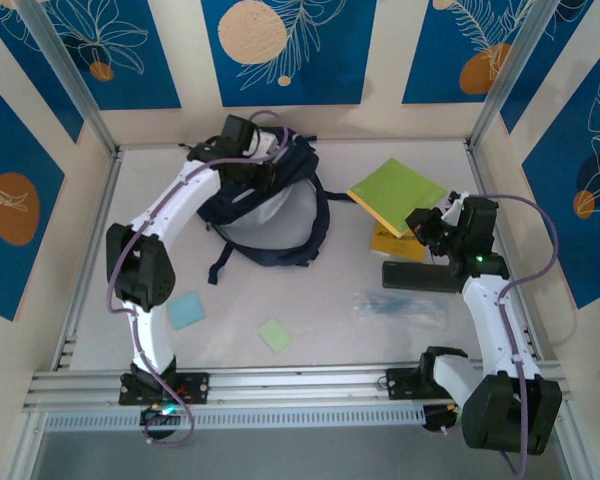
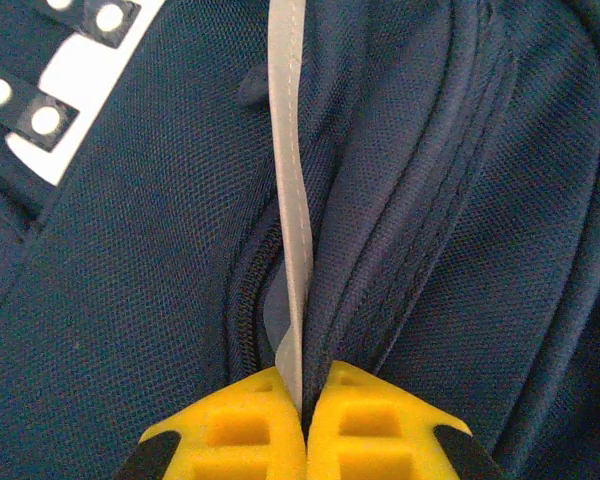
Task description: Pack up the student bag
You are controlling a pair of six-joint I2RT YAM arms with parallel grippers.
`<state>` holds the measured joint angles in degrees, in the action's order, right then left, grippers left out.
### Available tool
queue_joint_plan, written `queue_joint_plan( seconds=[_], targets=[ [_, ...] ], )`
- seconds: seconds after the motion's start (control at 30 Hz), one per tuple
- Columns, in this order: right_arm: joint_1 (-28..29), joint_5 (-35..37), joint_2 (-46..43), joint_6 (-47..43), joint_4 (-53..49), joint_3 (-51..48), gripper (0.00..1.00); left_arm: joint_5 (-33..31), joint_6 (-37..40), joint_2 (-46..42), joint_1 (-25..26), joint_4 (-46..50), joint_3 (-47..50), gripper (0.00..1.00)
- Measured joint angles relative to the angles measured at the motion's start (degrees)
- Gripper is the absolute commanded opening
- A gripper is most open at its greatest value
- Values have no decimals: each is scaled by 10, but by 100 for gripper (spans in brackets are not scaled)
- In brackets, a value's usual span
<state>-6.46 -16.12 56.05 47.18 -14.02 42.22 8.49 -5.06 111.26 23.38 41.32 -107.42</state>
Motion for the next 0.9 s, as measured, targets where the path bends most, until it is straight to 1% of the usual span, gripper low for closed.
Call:
queue_joint_plan(
  seconds=[0.07, 0.13, 0.23, 0.33, 0.4, 0.63, 0.73, 0.9],
  targets=[
    [19, -12, 0, 11, 14, -15, 0, 9, -7, 0, -9, 4, -17, 0],
    [57, -23, 4, 27, 37, -30, 0, 18, -15, 0, -14, 8, -24, 0],
    [135, -24, 30, 49, 82, -36, 0, 32, -26, 0, -16, 13, -27, 0],
    [209, -17, 85, 66, 149, -35, 0, 49, -40, 0, -16, 14, -27, 0],
    [248, -10, 143, 76, 188, -20, 0, 61, -50, 0, -16, 14, -27, 0],
    [311, 27, 379, 104, 357, 89, 0, 81, -75, 0, -16, 11, -27, 0],
    [342, 57, 478, 106, 433, 155, 0, 87, -85, 0, -16, 7, -26, 0],
    [383, 104, 646, 134, 484, 305, 0, 91, -99, -16, -16, -26, 10, 0]
  ],
)
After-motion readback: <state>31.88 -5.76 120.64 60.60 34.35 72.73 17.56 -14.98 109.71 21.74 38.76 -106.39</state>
